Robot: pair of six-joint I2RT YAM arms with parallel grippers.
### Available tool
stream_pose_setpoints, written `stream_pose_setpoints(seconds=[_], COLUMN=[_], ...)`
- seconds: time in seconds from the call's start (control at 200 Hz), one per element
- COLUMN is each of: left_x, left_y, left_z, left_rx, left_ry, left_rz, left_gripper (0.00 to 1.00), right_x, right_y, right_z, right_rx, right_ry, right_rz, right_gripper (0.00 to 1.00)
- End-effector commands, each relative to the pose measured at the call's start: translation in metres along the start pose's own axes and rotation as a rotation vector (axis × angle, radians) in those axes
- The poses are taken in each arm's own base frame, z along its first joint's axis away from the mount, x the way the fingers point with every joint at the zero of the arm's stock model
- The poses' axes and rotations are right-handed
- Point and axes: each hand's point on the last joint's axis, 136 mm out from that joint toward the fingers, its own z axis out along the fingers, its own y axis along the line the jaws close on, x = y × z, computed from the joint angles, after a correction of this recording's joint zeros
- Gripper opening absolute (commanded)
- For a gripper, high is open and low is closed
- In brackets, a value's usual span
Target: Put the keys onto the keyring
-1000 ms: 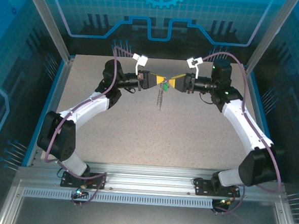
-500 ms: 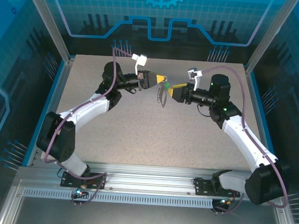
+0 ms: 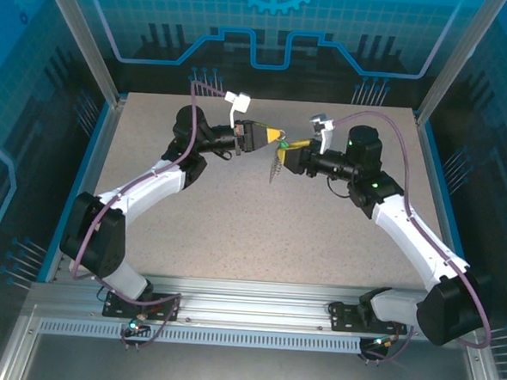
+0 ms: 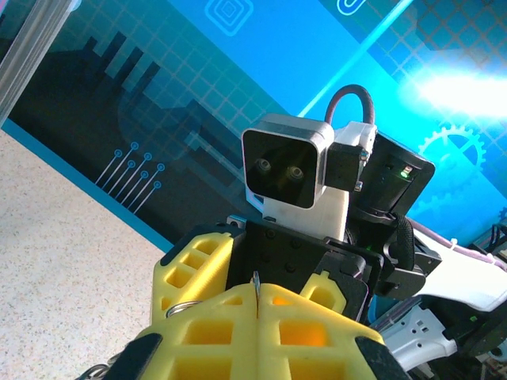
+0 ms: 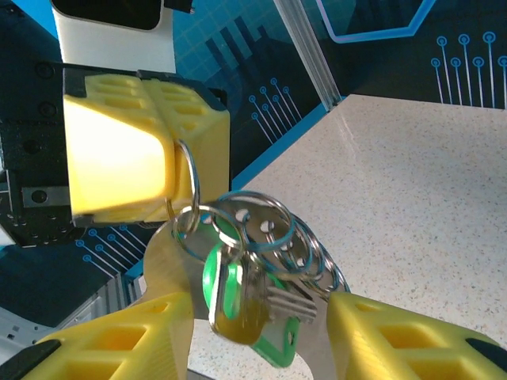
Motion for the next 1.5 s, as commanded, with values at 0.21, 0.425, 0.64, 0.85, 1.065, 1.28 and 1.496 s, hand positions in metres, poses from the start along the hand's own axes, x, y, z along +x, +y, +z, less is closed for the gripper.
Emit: stream_pose_setpoints(seconds=[0.21, 0.425, 0.64, 0.85, 1.065, 1.28, 1.496], left_x=[-0.003, -0.005, -0.007, -0.006, -0.006, -0.007, -0.006], left_y=[-0.018, -0.017, -0.018, -0.019, -0.019, -0.021, -0.022], left_z=[0.000, 0.000, 0.001, 0.001, 0.002, 0.001, 0.000], left_rx=[0.035, 0.031, 0.032, 0.033, 0.033, 0.034, 0.034], left_ry=[-0.014, -0.025, -0.033, -0.034, -0.034, -0.037, -0.041], left_rz=[0.036, 0.041, 0.040, 0.044, 0.043, 0.048, 0.051], left_gripper=[0.00, 0.00, 0.00, 0.00, 0.00, 0.00, 0.00], right_x=[-0.007, 0.007, 0.009, 0.008, 0.012, 0.015, 0.020], right_y=[0.011, 0.017, 0.029, 0.045, 0.037, 0.029, 0.021], right_z=[0.009, 0.006, 0.012, 0.022, 0.021, 0.015, 0.007], right_rx=[-0.037, -0.063, -0.102, -0.139, -0.105, -0.071, -0.042], right_ry=[0.010, 0.043, 0.058, 0.080, 0.087, 0.080, 0.080], right_rz=[-0.048, -0.051, -0.061, -0.087, -0.079, -0.063, -0.047], right_gripper=[0.16, 0.00, 0.00, 0.00, 0.00, 0.00, 0.00])
